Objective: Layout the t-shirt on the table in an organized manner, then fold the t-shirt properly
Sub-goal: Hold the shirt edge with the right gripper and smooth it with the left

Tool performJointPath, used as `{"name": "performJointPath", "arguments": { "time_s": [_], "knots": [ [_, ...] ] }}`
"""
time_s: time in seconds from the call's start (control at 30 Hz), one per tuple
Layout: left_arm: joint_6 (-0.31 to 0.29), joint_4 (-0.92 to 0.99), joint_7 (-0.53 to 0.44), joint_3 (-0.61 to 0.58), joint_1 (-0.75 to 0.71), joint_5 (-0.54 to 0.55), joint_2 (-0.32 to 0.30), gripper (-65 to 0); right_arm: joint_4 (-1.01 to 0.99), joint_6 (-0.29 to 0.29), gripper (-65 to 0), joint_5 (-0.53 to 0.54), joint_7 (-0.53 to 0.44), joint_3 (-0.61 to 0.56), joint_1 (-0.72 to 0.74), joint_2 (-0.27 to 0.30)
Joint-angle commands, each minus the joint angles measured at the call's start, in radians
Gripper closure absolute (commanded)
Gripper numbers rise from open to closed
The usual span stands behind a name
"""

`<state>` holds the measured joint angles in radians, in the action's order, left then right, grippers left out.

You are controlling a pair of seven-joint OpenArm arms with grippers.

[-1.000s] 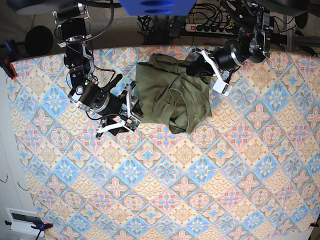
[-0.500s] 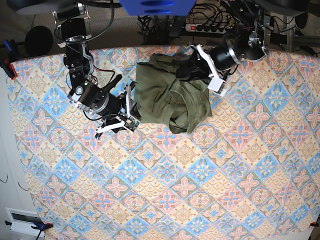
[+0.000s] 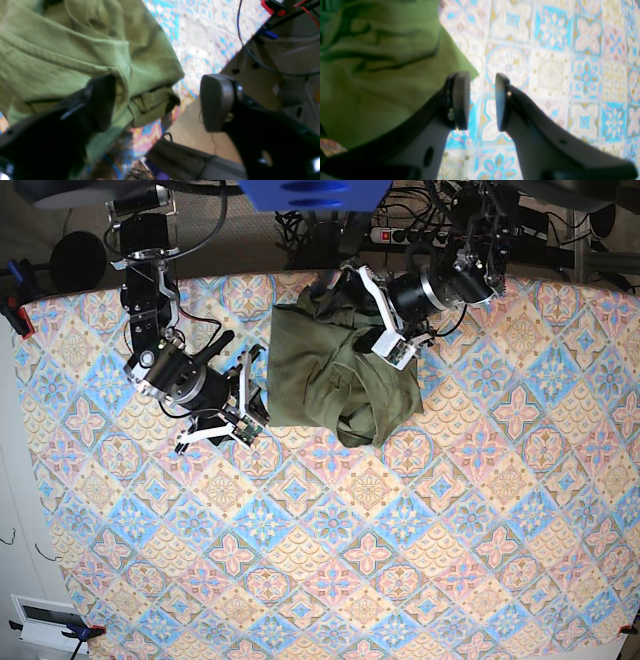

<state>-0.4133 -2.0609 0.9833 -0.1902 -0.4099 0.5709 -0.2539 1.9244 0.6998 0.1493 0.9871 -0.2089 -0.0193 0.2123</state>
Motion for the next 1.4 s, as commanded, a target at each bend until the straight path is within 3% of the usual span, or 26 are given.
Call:
{"name": "performJointPath", "arguments": {
  "time_s": [0.0,0.2,0.37,0.57,0.63,0.77,1.03,1.37],
  "knots": [
    [-0.005,-0.016,-0.019,-0.018,0.003,-0.013,0.006,-43.1,0.017,-0.002,-15.8,0.008,-0.017,0.004,0.015,0.005],
    [0.084,0.003,-0.02,-0.032,0.004,-0.09,0.024,-35.2,0.017,-0.002,-15.8,0.008,-0.017,0.004,0.015,0.005],
    [0.092,0.004,-0.03,-0.022,0.004,-0.093,0.024,-14.6,0.017,-0.002,-15.8,0.008,-0.017,0.004,0.015,0.005],
    [0.146,0.004,-0.089,0.008,-0.005,-0.094,0.024,0.0,0.02,-0.002,-15.8,0.008,-0.017,0.004,0.015,0.005],
    [0.195,0.004,-0.089,0.028,-0.005,-0.091,0.024,0.0,0.02,-0.002,-15.8,0.008,-0.017,0.004,0.014,0.005],
    [0.207,-0.002,-0.096,0.054,-0.03,-0.082,0.024,0.0,0.02,-0.002,-15.7,0.008,-0.017,0.006,0.014,0.005],
    [0.207,-0.01,-0.306,0.116,-0.214,-0.068,0.024,0.0,0.02,-0.002,-15.6,0.008,-0.017,0.006,0.014,0.005],
    [0.205,-0.013,-0.358,0.308,-0.329,0.202,0.023,0.0,0.019,-0.002,-15.6,0.008,-0.017,0.006,0.014,0.005]
  ]
}}
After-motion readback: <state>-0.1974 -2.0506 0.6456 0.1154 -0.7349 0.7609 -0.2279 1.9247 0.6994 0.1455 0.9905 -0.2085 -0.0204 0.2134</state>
